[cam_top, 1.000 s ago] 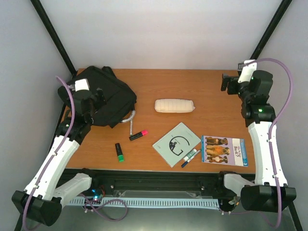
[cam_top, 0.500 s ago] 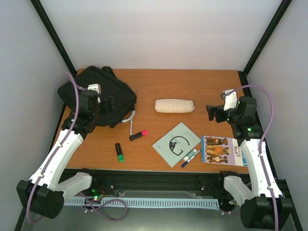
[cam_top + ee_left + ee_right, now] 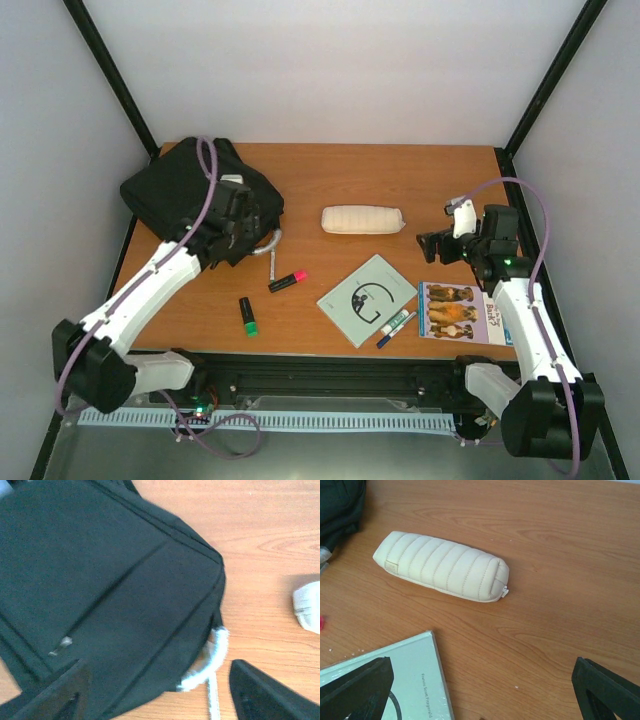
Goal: Pack the student bag
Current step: Move the stationery to the center of the board.
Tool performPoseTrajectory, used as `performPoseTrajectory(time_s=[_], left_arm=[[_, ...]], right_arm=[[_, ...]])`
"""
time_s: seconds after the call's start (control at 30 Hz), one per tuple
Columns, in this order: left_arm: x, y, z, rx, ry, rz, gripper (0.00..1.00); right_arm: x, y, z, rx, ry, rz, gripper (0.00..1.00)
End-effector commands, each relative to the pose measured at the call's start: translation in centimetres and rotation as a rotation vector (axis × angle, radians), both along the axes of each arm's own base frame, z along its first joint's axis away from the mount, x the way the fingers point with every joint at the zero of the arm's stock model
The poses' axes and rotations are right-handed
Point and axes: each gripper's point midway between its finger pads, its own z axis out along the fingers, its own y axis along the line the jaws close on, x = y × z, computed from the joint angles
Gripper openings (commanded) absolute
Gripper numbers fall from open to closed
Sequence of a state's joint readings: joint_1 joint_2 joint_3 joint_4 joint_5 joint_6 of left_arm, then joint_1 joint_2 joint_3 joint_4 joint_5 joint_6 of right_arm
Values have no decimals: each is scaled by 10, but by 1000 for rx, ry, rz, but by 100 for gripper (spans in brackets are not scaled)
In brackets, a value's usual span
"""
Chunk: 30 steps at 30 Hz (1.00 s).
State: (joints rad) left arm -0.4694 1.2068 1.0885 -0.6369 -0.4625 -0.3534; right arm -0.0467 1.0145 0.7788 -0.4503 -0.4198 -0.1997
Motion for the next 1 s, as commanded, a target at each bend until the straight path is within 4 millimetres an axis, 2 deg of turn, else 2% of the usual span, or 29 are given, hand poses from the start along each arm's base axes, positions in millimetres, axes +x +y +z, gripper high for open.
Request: performPoseTrajectory(time_s=[0.0,0.13,0.23,0.5,0.63,0.77,0.97], left_arm=[[5,-33,-21,-54,101,-98,73],[7,-60,-60,-123,221,-169,61],[7,-74,-90,-150,318,-197,56],[7,-97,-157,-166,522,-232,40],[7,-102,-178,-168,580,-226,35],[5,-99,-193,-149,619,-196,30],[0,-86,-199,-97,630,-138,30]], right_arm=[[0,4,-3,-18,-2,27,100],[-2,4,-6,-25,3,36,100],[-1,4,-7,-32,3,36,100],[0,2,-12,-47,14,31,100],[0,3,-13,-46,17,35,100],[0,2,-15,-48,21,34,100],[0,2,-17,-49,28,34,100]])
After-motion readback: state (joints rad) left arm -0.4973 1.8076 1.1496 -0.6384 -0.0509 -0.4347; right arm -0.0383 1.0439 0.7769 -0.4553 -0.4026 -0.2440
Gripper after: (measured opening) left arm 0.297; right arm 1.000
